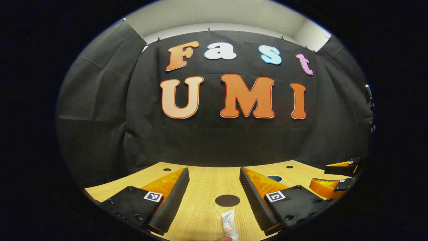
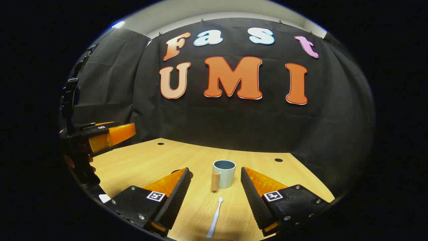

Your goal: Put the toothbrush and toothpaste on the desktop into the cup, then pick up the cup and place it on the coaster on the desktop.

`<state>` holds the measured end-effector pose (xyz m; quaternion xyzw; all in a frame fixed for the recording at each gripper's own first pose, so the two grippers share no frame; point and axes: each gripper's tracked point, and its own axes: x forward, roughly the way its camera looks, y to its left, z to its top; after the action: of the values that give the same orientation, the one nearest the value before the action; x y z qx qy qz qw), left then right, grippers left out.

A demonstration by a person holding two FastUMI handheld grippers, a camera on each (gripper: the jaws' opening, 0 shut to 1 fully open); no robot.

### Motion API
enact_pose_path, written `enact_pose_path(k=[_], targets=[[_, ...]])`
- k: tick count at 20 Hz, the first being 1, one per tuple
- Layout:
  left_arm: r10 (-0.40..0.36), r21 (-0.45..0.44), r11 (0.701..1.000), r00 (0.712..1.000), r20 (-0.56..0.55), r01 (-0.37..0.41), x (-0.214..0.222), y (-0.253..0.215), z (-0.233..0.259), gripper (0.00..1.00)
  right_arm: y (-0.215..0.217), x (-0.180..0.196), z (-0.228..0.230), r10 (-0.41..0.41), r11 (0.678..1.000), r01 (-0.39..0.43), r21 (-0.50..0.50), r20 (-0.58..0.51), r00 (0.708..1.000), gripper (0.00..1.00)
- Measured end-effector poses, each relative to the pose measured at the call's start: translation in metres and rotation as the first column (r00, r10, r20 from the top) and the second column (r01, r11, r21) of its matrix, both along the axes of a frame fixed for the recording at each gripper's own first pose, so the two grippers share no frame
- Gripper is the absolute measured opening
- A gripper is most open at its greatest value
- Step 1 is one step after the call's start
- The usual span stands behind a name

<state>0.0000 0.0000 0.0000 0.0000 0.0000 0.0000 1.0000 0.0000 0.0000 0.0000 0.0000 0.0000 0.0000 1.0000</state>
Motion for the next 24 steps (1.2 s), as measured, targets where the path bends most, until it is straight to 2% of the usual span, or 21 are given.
enact_pose_path(k=[6,11,16,19,21,24], targets=[[0.006,0.008,1.000,1.000,0.001,-0.006,0.001,0.008,-0.002,0.96,0.007,0.003,-0.002,0.012,1.000,-0.012,-0.006,0.001,1.000,0.91],[-0.004,0.034,0.999,0.998,0.063,0.001,0.000,0.008,0.006,0.96,0.014,0.006,-0.003,0.020,0.999,-0.018,-0.041,0.038,0.999,0.91],[-0.002,0.028,1.000,0.995,0.101,-0.001,0.005,0.009,0.017,0.96,0.009,0.014,0.009,0.022,1.000,-0.022,-0.001,0.073,0.997,0.91],[-0.020,0.024,1.000,0.995,0.102,0.018,0.012,0.004,0.020,0.95,0.003,0.019,0.010,0.011,1.000,-0.011,0.004,0.057,0.998,0.91],[-0.042,0.028,0.999,0.996,0.083,0.040,0.020,0.001,0.014,0.96,0.000,0.022,0.004,0.017,1.000,-0.017,0.017,0.027,0.999,0.91],[-0.068,-0.003,0.998,0.998,-0.012,0.068,0.030,-0.004,-0.014,0.96,-0.008,0.026,-0.009,0.008,1.000,-0.007,0.026,-0.028,1.000,0.91]])
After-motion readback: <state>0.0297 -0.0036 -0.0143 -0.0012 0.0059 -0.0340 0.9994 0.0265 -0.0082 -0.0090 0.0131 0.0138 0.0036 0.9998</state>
